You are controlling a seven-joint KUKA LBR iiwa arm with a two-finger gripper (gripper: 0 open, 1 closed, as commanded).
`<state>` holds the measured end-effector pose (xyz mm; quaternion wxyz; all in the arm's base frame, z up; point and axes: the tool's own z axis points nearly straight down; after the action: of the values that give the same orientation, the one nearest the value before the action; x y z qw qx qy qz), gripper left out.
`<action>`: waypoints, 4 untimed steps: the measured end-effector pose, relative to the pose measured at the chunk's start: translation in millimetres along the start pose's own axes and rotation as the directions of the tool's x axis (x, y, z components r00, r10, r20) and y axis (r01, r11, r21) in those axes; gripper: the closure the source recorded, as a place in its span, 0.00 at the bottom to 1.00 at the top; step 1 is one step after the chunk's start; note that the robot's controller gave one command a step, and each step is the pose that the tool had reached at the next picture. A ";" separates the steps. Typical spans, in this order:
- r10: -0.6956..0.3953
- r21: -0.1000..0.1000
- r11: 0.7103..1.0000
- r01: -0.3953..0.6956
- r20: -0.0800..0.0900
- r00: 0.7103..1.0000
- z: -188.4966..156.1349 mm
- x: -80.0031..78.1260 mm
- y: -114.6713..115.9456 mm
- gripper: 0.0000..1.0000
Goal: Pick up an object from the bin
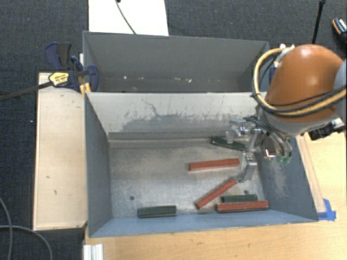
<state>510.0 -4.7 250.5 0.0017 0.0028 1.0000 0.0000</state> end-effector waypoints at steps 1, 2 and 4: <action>-0.398 -0.003 0.917 0.398 -0.005 0.917 123.5 -18.7 -16.8 0.00; -0.373 -0.002 0.928 0.373 -0.003 0.928 182.9 -24.3 -59.3 0.00; -0.378 -0.002 0.926 0.378 -0.002 0.926 180.0 2.9 17.5 1.00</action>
Offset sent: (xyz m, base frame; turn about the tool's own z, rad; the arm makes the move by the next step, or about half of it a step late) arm 0.0194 -0.0169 -0.1215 -0.4100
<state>507.8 12.7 70.5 0.0005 -0.1901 0.9818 0.0002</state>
